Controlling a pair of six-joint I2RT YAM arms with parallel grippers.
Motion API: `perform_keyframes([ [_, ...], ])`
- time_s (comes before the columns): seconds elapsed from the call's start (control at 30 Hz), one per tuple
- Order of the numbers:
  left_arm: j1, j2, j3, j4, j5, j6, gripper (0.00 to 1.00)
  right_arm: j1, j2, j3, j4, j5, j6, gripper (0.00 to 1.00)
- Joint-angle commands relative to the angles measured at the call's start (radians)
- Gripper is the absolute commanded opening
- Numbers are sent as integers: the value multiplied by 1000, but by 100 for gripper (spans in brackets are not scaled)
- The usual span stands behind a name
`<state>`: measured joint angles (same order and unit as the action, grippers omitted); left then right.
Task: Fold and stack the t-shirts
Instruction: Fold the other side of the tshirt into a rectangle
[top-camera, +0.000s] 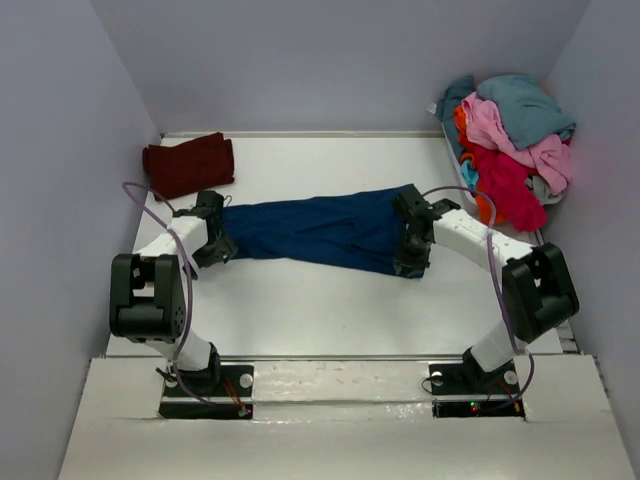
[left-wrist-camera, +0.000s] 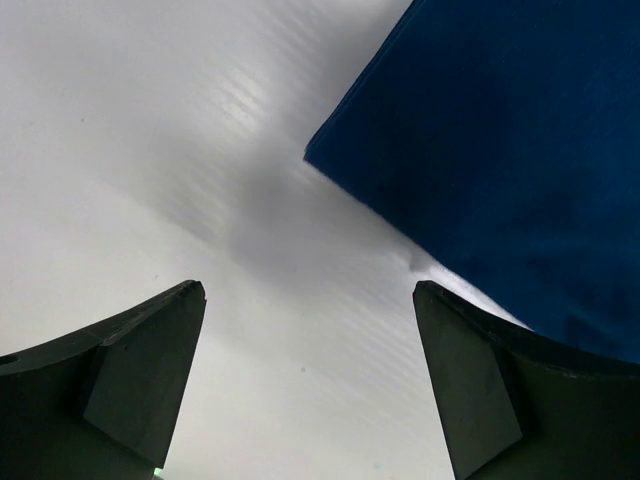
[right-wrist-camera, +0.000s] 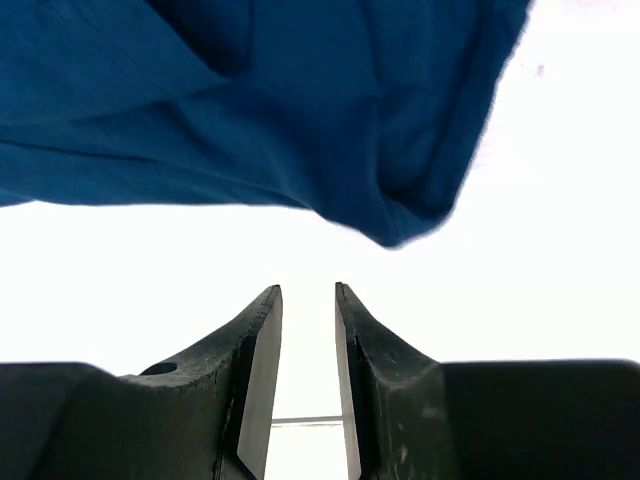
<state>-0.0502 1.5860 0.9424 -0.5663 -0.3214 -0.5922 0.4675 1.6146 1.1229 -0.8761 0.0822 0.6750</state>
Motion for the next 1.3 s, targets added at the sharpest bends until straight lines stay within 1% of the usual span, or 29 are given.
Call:
perform_keyframes([
  [0.0,1,-96,-20,-72,-16,2,99,10,-68,-25,-53,39,29,34],
  [0.1,1,-109,-7,-87,-31,6,99,10,-68,-5,-60,36,31,34],
  [0.23,1,-121,88,-101,-70,20,99,10,-38,66,-54,45,8,34],
  [0.33,1,-90,166,-104,-113,49,99,10,17,158,-55,59,-14,34],
  [0.4,1,-40,200,-106,-123,55,99,10,45,220,-52,71,-22,34],
  [0.43,1,-28,216,-106,-125,54,99,10,57,221,-49,74,-25,34],
  [0.53,1,17,263,-75,-105,49,99,10,111,305,-50,67,-34,34],
  [0.7,1,156,297,-50,-85,58,99,10,168,336,-37,62,-43,34],
  [0.87,1,212,297,-12,-73,58,99,10,231,347,-21,71,-46,34],
  [1.0,1,238,305,-9,-70,60,99,0,263,359,-18,80,-52,34],
  [1.23,1,241,302,-1,-68,71,99,-9,254,337,-4,111,-52,35],
  [1.27,1,239,305,-1,-64,71,99,-9,257,337,0,119,-55,37],
])
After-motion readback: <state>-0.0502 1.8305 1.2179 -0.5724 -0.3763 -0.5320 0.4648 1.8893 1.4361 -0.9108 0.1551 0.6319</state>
